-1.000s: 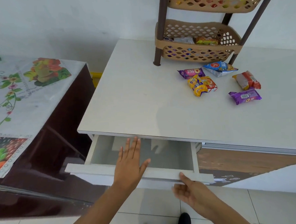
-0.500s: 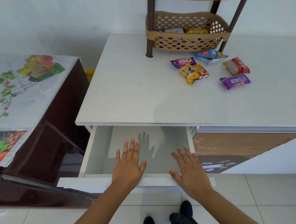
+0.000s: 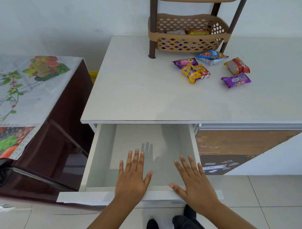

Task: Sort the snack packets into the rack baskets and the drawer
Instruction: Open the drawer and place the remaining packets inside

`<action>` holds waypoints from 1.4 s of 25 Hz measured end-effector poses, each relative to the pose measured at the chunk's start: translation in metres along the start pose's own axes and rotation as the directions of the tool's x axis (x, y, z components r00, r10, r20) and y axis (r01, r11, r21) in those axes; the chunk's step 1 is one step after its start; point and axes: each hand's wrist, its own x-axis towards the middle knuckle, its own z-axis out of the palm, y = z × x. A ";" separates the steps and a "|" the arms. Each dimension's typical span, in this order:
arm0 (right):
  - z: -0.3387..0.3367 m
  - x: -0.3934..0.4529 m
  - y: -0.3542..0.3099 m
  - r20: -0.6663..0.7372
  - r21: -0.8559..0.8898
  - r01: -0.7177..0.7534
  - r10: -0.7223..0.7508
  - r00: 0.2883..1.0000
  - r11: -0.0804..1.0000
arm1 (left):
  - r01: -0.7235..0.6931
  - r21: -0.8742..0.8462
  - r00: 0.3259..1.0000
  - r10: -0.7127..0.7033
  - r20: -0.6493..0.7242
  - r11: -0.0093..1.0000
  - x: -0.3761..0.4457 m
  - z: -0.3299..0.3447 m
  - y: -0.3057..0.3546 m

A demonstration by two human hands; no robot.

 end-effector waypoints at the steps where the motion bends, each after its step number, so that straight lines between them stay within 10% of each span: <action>1: -0.001 -0.004 -0.001 -0.002 0.001 0.000 0.000 1.000 1.000 | -0.002 -0.010 1.000 0.002 -0.003 1.000 -0.004 0.001 0.001; 10: -0.015 0.003 0.017 -0.080 0.107 0.015 -0.006 0.997 0.994 | -0.079 0.025 0.997 0.079 -0.001 0.997 0.002 -0.011 0.011; 18: -0.099 0.089 0.157 -0.393 0.326 -0.131 0.260 0.882 0.936 | -0.368 -0.106 0.884 0.312 -0.348 0.924 0.122 -0.051 0.117; 27: -0.118 0.159 0.222 -0.394 0.366 -0.325 0.462 0.795 0.872 | -0.231 -0.191 0.954 0.185 -0.235 0.954 0.232 -0.062 0.144; 35: -0.133 0.214 0.261 -0.427 0.379 -0.401 0.542 0.724 0.834 | -0.126 -0.207 0.917 0.035 -0.397 0.970 0.324 -0.072 0.155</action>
